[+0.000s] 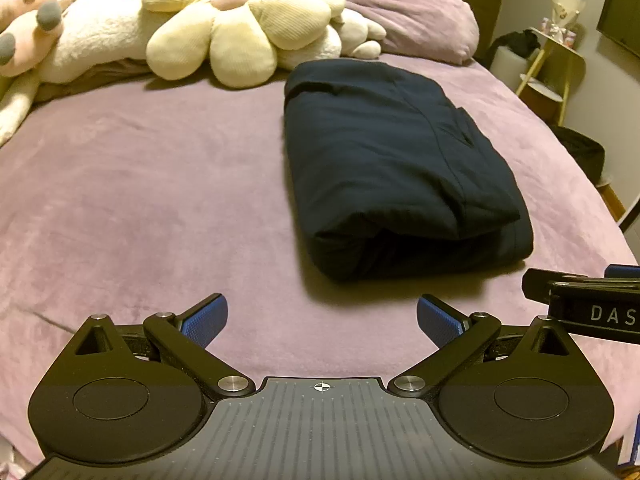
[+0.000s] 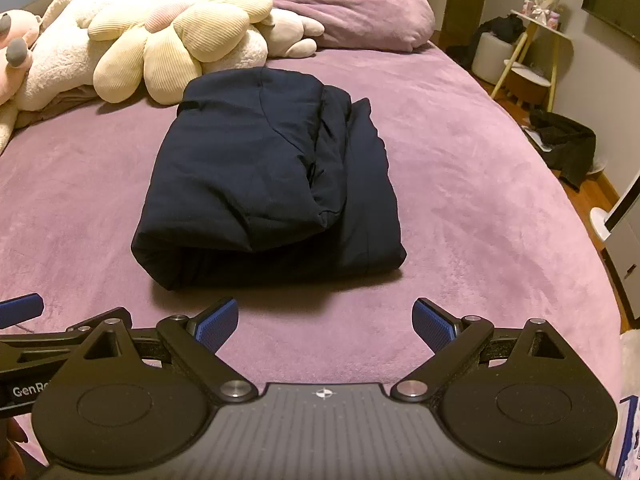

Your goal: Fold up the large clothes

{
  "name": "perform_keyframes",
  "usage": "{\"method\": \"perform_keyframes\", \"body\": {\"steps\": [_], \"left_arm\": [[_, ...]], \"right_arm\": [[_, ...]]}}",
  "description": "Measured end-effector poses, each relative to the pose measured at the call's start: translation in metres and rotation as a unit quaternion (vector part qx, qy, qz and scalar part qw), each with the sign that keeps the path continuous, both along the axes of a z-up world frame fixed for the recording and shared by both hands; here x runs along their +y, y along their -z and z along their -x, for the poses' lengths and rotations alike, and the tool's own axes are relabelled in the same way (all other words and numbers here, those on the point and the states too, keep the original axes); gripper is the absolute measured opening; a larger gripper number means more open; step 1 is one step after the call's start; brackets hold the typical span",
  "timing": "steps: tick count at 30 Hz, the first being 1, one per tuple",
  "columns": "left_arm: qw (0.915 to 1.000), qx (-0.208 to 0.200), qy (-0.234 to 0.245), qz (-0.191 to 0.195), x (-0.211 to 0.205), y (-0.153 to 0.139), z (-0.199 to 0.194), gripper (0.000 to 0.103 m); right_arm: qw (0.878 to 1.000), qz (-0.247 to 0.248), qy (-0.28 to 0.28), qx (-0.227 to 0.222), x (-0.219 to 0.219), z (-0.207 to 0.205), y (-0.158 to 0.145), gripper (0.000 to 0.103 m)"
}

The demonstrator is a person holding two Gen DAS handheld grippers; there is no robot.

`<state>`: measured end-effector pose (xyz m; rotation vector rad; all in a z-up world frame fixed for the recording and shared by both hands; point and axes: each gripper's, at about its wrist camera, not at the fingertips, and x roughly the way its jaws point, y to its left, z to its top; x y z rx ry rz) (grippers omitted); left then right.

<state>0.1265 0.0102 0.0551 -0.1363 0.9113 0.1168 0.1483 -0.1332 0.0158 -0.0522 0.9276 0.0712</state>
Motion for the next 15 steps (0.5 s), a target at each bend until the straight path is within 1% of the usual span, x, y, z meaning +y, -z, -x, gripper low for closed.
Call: {"method": "perform_keyframes", "body": {"steps": [15], "left_arm": [[0.9999, -0.001, 0.0, -0.011, -0.0014, -0.0001, -0.0008, 0.103]], "right_arm": [[1.0, 0.001, 0.001, -0.003, 0.0022, 0.0014, -0.0001, 0.095]]}}
